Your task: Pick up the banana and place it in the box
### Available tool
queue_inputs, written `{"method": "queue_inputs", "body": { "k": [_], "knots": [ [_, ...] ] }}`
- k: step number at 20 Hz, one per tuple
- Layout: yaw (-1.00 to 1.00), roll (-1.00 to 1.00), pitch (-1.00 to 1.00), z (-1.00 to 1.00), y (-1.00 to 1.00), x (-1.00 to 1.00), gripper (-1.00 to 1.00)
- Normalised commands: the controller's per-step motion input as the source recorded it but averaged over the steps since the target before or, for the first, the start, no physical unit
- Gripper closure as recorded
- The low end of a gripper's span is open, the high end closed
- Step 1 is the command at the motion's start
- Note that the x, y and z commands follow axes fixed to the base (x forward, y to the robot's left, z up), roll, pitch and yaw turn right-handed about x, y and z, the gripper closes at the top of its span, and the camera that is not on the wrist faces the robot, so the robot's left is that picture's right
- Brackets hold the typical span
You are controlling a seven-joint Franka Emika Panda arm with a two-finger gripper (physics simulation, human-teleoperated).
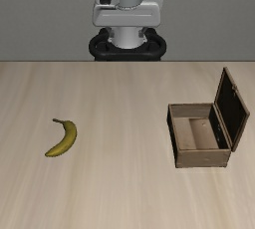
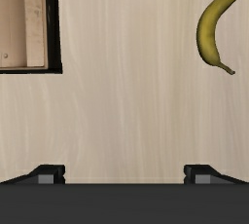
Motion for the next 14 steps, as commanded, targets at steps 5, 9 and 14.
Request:
{"method": "queue_inputs", "body": {
  "k": [5,9,14],
  "knots": [
    [0.00,0.00,0.00,0.00,-1.00,0.00,-1.00],
    [0.00,0.00,0.00,0.00,-1.00,0.00,-1.00],
    [0.00,0.00,0.00,0.00,-1.00,0.00,-1.00]
  ]
}}
